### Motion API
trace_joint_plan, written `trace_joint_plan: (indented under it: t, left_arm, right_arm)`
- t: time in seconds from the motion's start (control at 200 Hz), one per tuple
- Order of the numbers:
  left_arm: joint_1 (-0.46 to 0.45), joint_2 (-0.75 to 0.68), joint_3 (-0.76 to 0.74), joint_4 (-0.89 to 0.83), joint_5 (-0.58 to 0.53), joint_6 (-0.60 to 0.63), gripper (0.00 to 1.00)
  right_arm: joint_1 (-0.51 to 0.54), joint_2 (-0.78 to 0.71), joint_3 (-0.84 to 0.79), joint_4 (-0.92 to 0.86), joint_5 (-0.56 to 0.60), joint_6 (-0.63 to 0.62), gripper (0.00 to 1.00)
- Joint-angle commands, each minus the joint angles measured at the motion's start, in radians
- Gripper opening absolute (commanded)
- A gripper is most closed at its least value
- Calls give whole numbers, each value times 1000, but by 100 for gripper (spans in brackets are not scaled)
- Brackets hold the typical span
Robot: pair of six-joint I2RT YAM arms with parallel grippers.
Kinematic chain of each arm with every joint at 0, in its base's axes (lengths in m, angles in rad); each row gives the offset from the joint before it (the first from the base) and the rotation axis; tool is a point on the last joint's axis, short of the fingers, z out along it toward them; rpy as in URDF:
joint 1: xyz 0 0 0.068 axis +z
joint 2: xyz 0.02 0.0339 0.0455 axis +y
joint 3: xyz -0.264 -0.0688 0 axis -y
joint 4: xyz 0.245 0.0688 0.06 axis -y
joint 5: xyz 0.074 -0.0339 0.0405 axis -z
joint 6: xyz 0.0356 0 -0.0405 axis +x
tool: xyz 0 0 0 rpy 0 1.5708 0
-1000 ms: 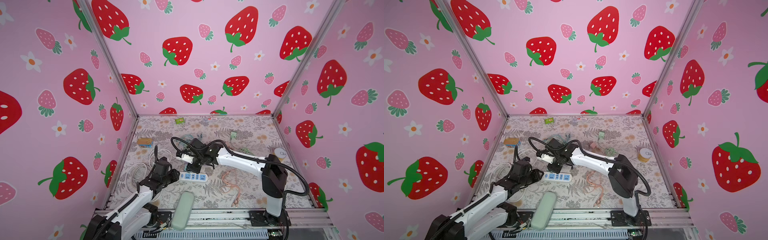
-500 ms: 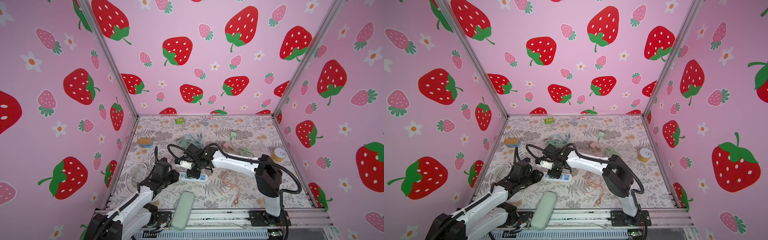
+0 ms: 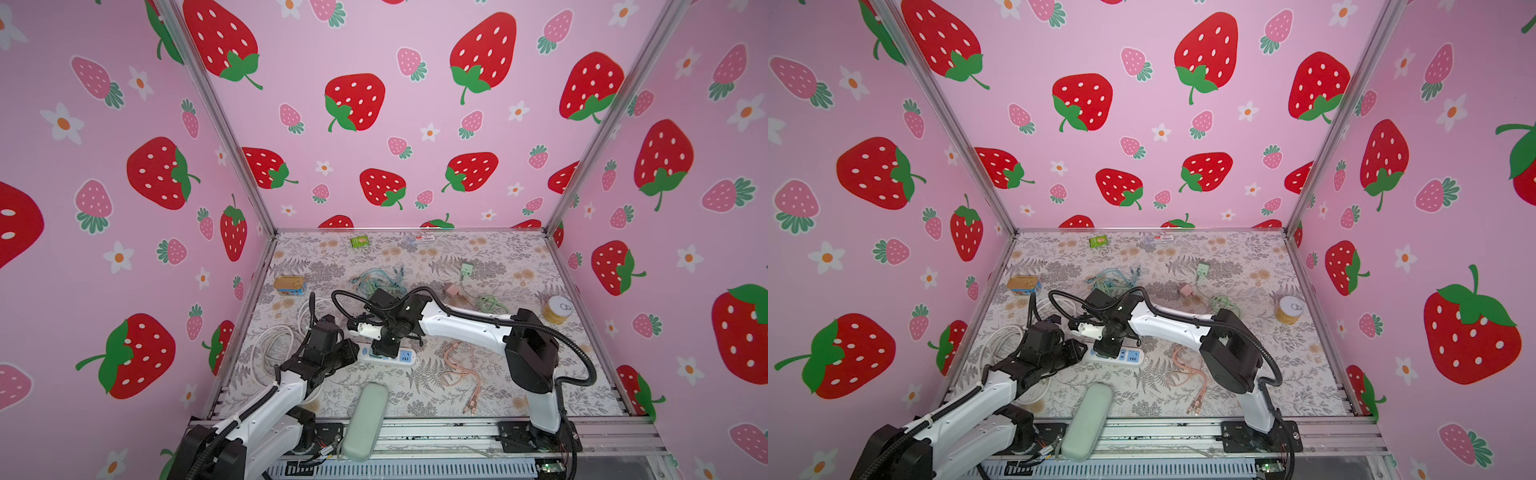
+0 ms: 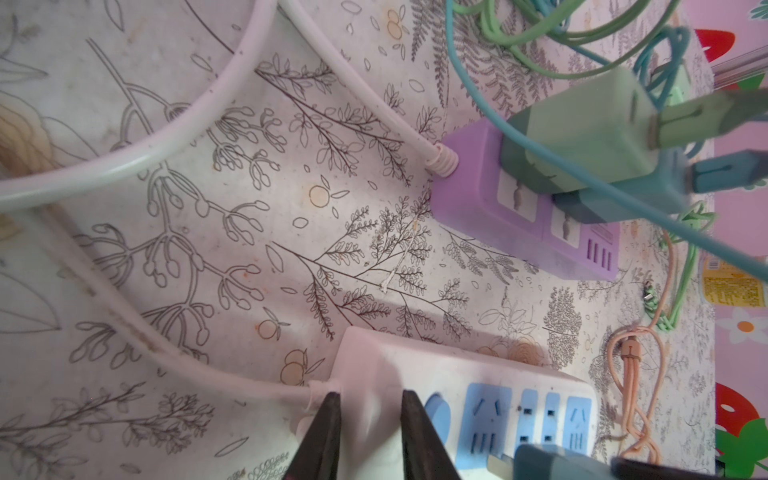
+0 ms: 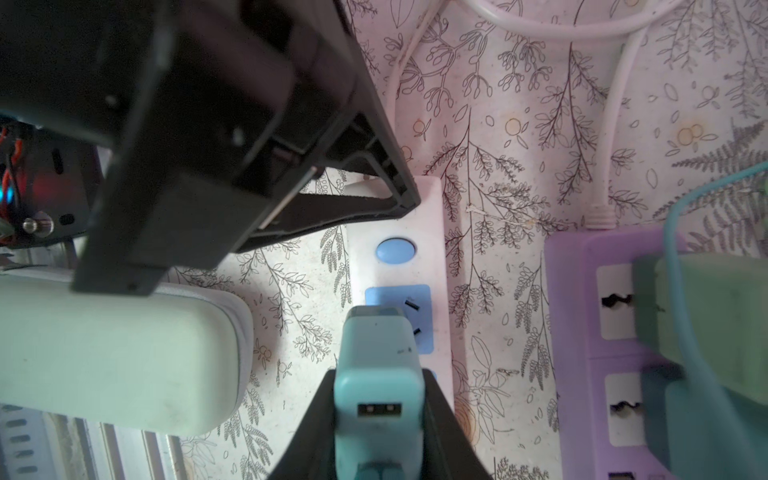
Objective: Insert the plug
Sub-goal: 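Lower the teal charger prongs onto a white strip socket with the right gripper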
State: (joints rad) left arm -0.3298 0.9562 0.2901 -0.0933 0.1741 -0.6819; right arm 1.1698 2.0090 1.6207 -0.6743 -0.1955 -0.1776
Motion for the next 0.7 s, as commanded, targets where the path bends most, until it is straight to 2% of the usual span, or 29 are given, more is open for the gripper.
trace_joint_plan:
  t: [0.0, 0.69]
  left_arm:
    - [6, -2, -14, -5, 4, 7, 28]
    - [10, -13, -21, -3, 6, 7, 28]
  right_arm:
    - [10, 24, 40, -34, 7, -23, 17]
    - [27, 46, 56, -42, 83, -20, 18]
